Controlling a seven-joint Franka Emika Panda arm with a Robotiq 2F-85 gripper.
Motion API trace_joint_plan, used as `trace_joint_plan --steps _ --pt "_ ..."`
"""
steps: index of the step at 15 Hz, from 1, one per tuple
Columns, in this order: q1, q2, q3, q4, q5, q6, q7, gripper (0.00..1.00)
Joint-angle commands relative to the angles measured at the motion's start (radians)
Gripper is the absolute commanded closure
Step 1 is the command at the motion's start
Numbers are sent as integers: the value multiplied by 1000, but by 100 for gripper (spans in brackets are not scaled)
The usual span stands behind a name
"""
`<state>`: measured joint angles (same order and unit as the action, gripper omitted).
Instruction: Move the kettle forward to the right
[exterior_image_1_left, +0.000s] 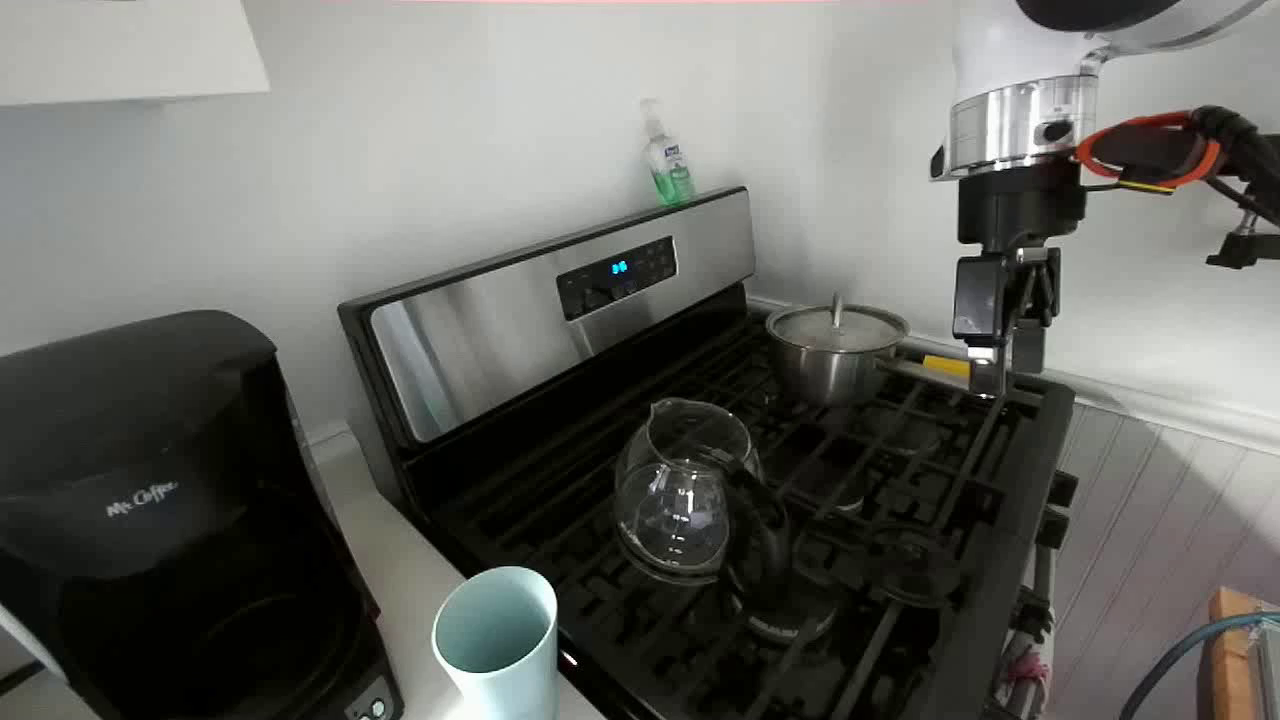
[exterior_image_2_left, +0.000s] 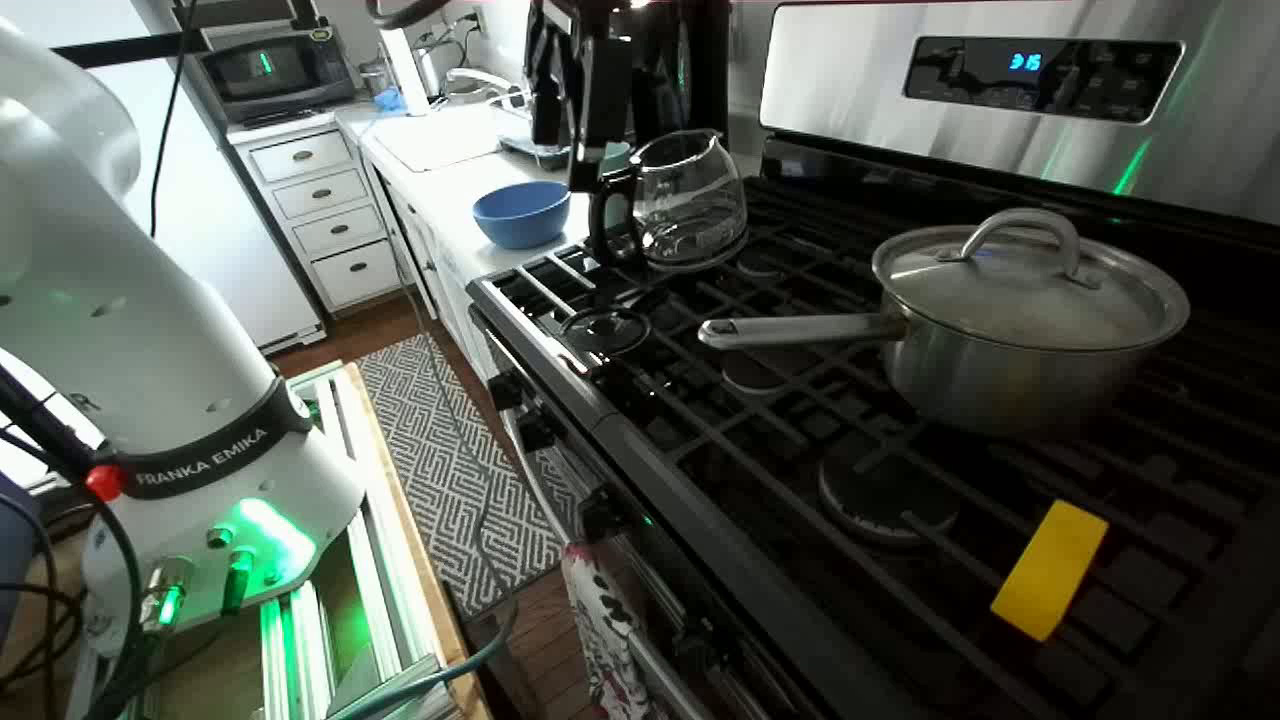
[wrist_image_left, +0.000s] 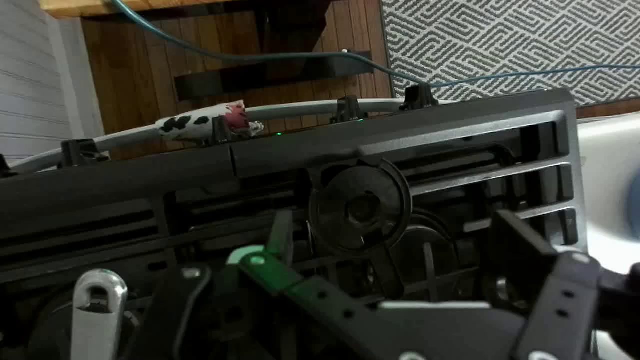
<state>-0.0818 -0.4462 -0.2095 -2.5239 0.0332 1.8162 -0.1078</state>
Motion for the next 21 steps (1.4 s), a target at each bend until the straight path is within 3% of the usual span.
trace_joint_plan --steps 1,8,16,21 --pt "-20 2 18 2 7 -3 -7 0" --pt "-9 1 30 6 14 -6 -1 0" --pt "95 56 221 61 168 86 242 0" --pt "107 159 329 124 93 201 417 0"
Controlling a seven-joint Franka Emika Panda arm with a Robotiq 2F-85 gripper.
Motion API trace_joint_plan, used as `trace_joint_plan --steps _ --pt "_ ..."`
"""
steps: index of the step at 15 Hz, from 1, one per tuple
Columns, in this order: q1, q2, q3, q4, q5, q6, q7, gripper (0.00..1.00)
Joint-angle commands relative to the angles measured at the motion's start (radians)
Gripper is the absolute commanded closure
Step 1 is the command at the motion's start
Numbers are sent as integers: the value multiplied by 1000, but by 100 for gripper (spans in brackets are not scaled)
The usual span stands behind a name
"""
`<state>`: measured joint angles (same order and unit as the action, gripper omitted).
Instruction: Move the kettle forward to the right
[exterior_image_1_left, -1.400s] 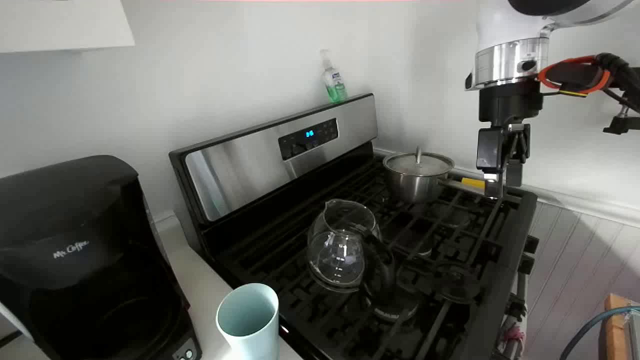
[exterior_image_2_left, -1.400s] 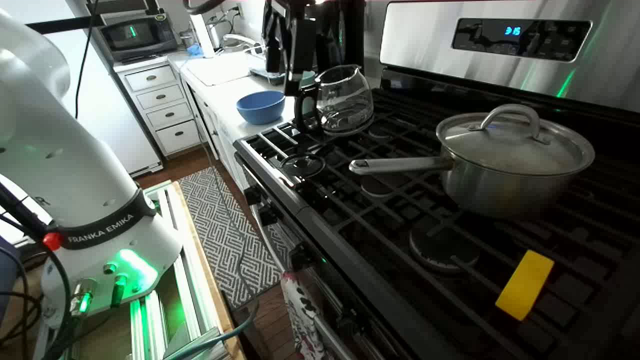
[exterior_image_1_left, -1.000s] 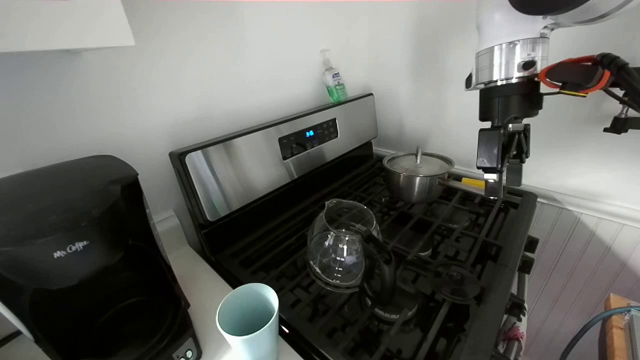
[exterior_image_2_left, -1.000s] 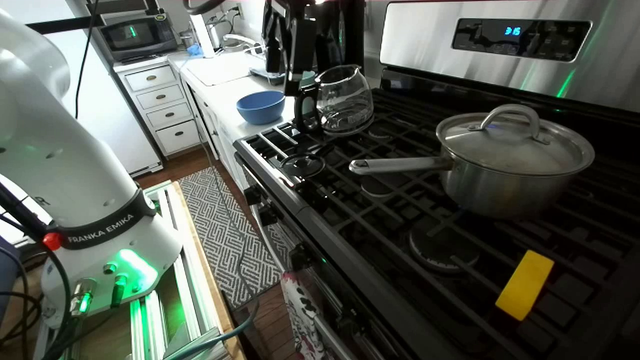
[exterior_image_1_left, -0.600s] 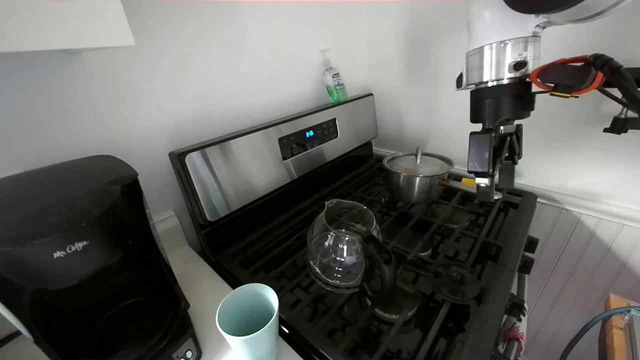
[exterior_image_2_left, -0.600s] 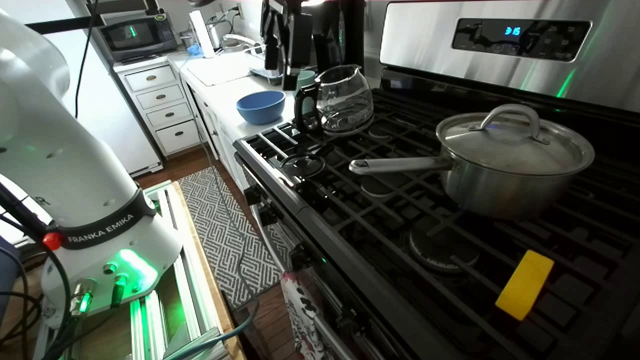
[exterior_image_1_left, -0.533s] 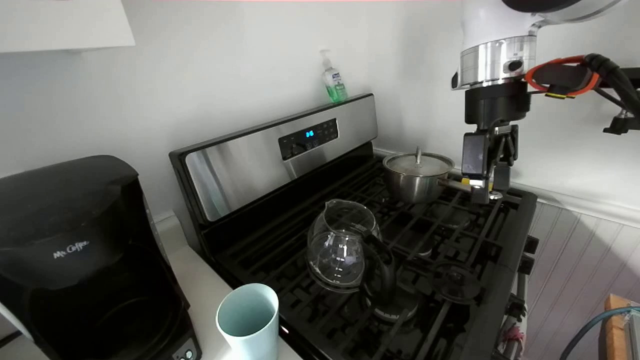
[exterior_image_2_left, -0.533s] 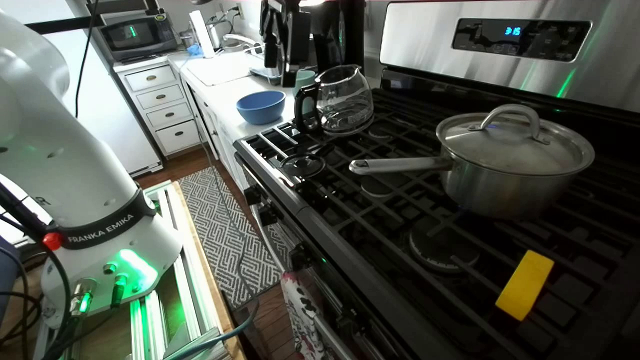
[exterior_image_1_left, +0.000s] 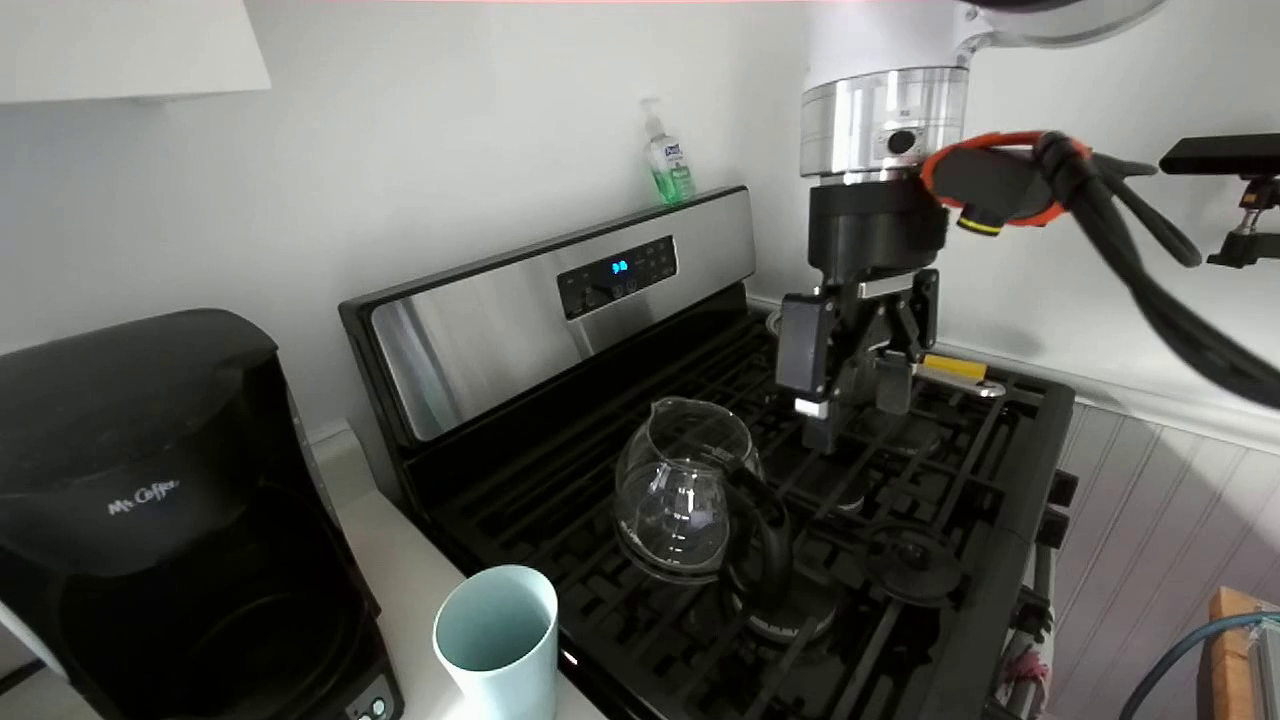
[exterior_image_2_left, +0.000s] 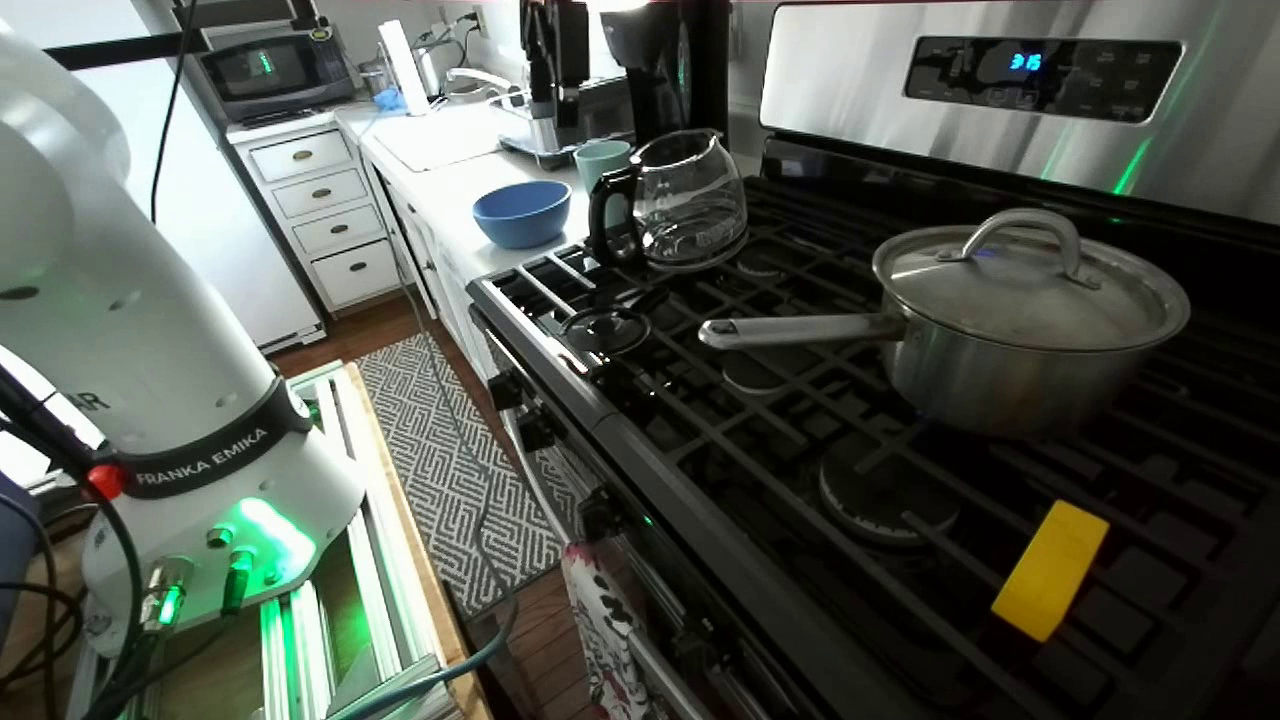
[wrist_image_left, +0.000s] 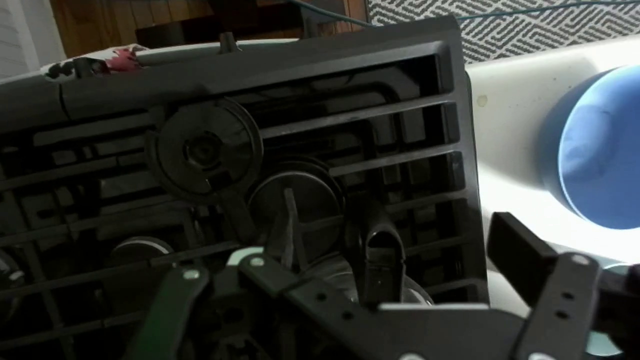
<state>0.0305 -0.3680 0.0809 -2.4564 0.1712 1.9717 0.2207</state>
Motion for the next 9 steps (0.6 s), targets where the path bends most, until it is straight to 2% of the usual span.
trace_joint_plan --steps 1,5,9 --pt "-6 106 51 68 -59 64 117 0" --pt "-5 207 72 109 -130 108 227 0" --pt "8 303 61 147 -121 181 285 0"
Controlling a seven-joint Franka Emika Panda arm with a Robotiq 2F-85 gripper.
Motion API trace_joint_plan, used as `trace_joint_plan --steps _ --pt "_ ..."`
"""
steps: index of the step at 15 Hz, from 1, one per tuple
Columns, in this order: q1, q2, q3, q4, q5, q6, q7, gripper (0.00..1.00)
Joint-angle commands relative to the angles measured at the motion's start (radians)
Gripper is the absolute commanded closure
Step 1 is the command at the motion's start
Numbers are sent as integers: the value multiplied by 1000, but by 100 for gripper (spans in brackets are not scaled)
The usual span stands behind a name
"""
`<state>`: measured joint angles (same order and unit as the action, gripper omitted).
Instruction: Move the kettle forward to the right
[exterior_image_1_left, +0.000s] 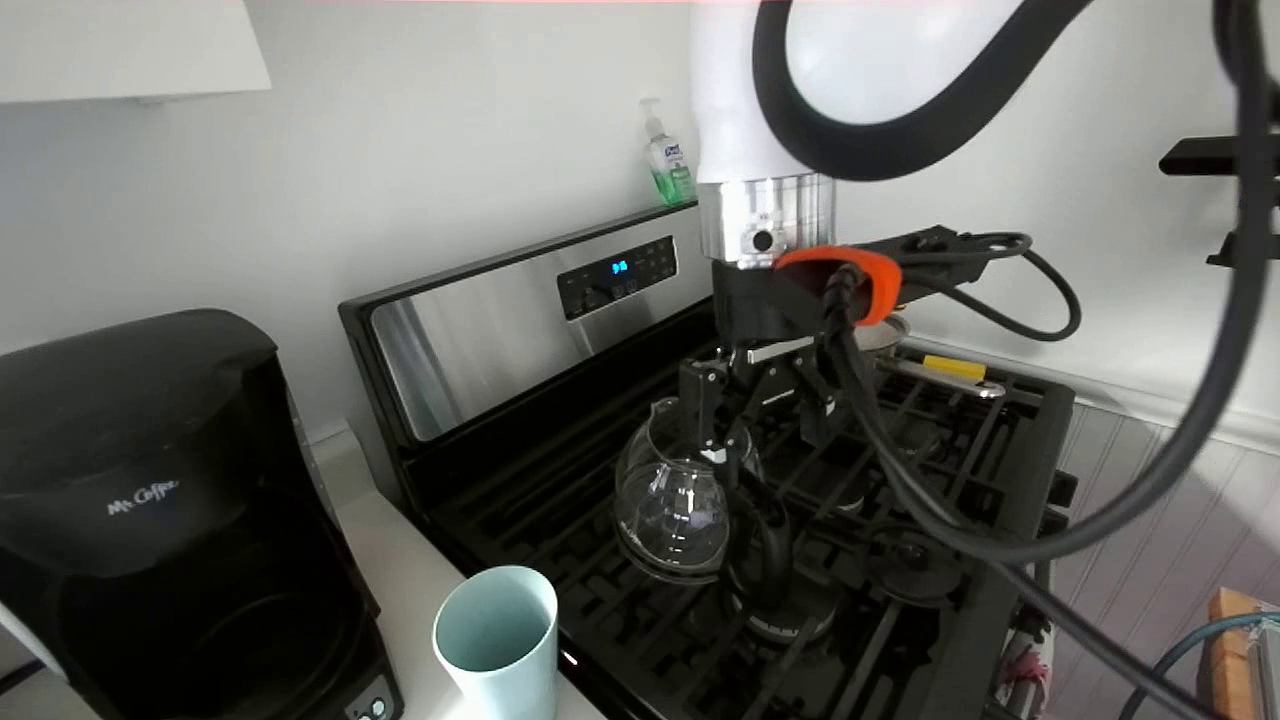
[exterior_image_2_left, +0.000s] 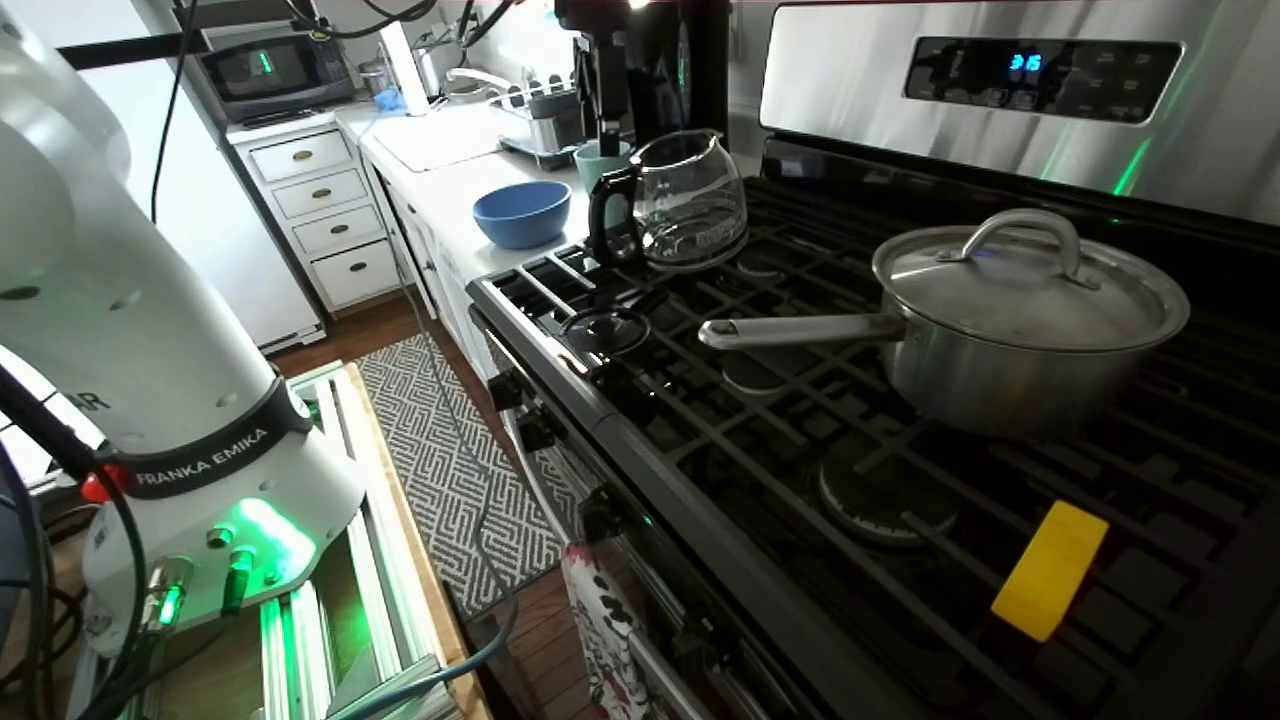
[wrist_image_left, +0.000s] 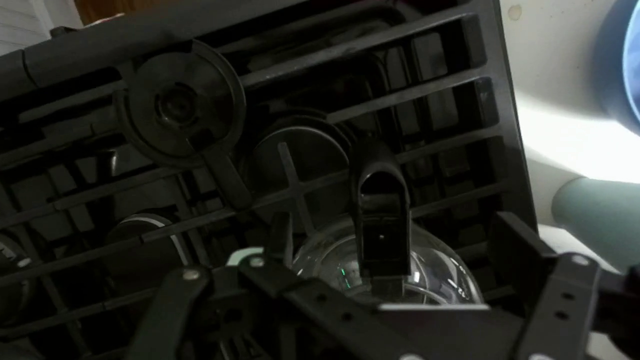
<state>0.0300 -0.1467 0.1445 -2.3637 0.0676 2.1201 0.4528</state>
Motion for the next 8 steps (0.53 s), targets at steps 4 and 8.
trace_joint_plan --steps 4,8 --pt "15 146 -24 111 13 -20 -36 0" --pt "19 138 -29 89 1 6 -22 0"
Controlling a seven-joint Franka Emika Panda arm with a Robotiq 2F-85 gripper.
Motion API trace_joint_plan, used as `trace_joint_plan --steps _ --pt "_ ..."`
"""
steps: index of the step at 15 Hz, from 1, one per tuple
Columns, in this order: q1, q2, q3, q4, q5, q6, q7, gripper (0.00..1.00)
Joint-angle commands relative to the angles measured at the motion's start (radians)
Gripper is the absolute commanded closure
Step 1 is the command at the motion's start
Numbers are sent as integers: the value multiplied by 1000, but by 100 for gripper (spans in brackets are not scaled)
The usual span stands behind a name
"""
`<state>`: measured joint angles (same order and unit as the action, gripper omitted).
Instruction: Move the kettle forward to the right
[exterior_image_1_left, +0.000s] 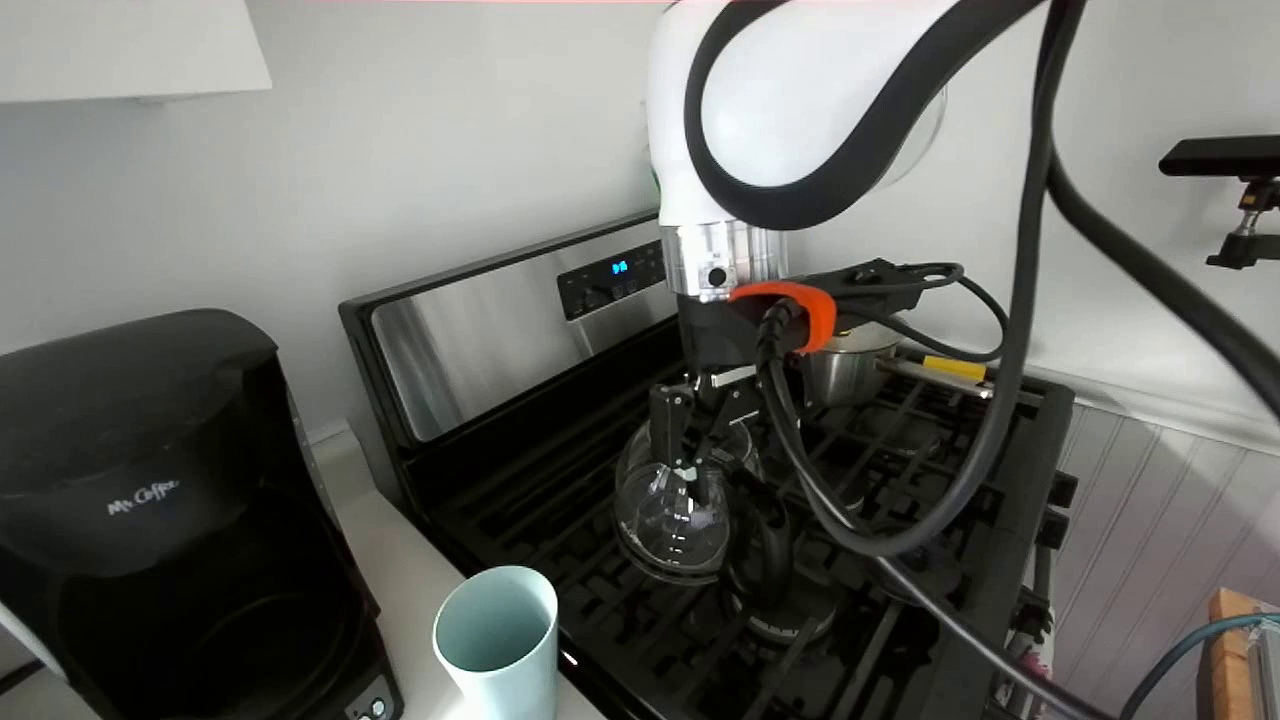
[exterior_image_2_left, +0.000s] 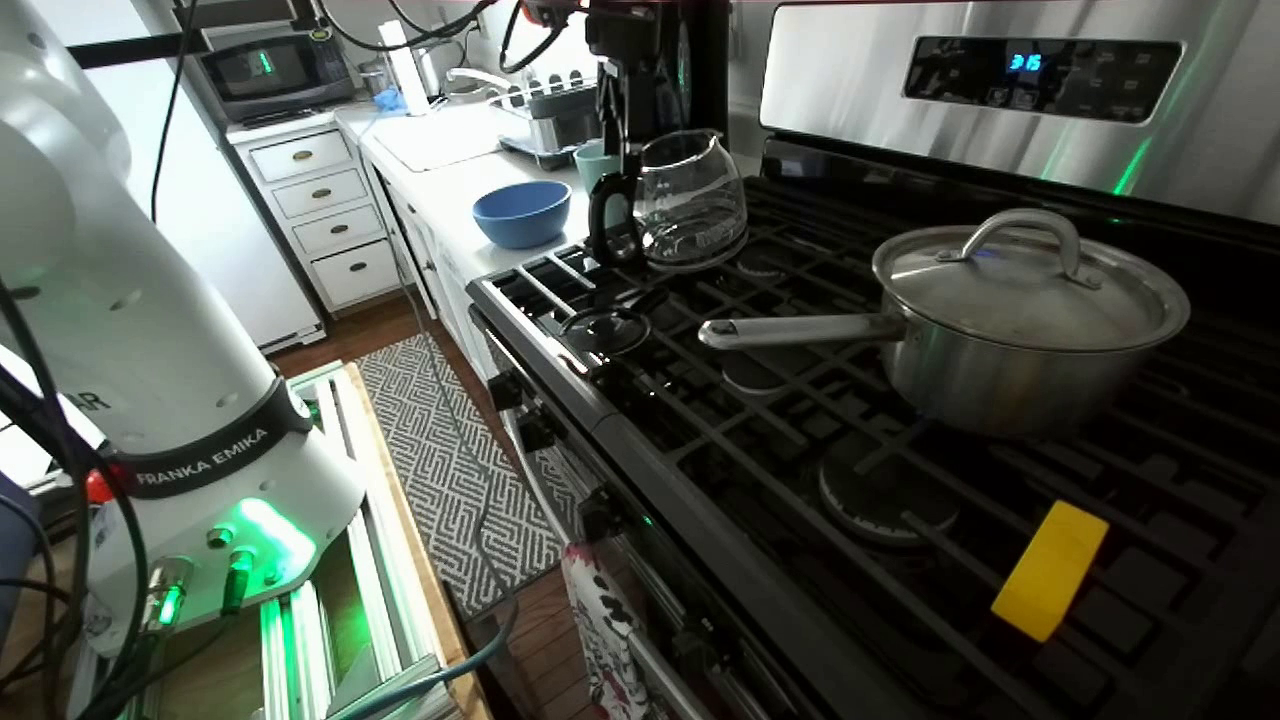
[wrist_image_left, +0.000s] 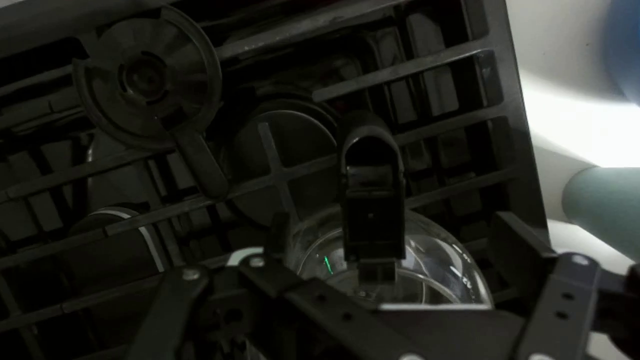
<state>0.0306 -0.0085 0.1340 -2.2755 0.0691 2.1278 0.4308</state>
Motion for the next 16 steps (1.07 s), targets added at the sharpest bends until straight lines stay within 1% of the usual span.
trace_joint_plan --steps 1,2,4,5,6,7,8,9,13,14,16 --pt "23 -2 -16 -5 -22 1 -16 0" --pt "26 2 -14 -10 -21 9 -35 0" --pt "35 6 -9 -22 -40 43 -8 0" --pt "39 7 -9 -26 -36 55 -11 4" --pt "43 8 -9 -31 -35 69 -10 23" --pt "44 7 -11 -38 -27 80 -14 28" --pt "45 5 -13 -46 -28 91 -13 31" --pt "45 2 -15 -55 -25 104 -14 39" --pt "43 -7 -21 -77 -29 134 -11 67" --pt "43 -8 -22 -79 -36 133 -8 75" --pt "44 -9 -23 -79 -40 124 -8 87"
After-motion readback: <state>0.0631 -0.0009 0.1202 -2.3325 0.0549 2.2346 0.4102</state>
